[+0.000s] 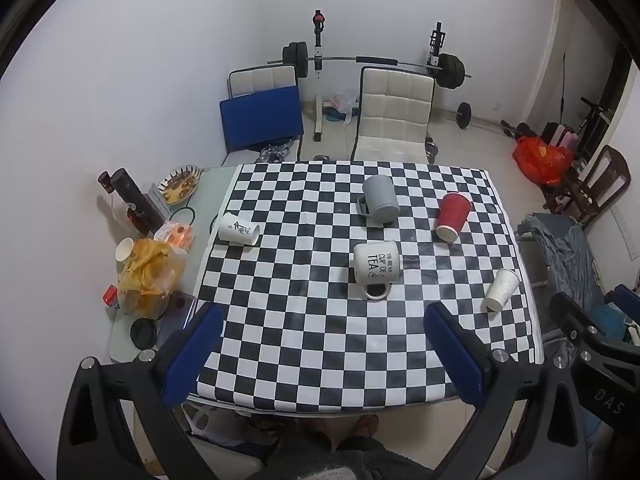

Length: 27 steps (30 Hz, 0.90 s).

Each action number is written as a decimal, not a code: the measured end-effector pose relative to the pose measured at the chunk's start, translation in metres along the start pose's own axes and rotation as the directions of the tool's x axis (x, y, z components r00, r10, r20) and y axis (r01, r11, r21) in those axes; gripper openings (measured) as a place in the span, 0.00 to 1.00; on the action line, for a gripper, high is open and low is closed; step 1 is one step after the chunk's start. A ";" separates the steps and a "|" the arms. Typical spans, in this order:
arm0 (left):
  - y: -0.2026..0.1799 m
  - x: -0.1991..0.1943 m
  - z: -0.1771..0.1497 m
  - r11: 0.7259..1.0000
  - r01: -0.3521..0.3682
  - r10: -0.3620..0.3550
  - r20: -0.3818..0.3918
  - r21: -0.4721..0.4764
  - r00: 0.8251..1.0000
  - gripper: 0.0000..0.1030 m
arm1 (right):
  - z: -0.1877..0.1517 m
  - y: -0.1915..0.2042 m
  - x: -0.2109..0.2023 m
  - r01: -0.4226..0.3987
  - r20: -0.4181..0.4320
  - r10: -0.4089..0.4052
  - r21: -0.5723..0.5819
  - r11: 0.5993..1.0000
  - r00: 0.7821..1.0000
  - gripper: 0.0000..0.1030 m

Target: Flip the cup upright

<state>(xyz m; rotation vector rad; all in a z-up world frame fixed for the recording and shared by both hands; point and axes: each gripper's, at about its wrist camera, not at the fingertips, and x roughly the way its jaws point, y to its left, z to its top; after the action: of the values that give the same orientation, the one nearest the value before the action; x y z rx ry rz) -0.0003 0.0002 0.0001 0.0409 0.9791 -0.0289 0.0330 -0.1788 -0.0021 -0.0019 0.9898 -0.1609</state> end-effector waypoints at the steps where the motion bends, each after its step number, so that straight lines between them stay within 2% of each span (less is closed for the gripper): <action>1: 0.000 0.000 0.000 1.000 0.000 0.000 -0.002 -0.001 1.000 1.00 | 0.000 0.000 0.000 0.002 -0.001 -0.002 0.000 1.000 1.000 1.00; 27: 0.000 0.000 0.000 1.000 -0.002 0.002 0.005 0.000 1.000 1.00 | 0.002 -0.001 -0.001 0.000 0.006 0.000 0.001 1.000 1.000 1.00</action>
<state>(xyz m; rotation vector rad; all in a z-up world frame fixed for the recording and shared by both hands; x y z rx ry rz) -0.0003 0.0003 0.0003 0.0421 0.9739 -0.0274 0.0339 -0.1795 0.0003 -0.0018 0.9834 -0.1617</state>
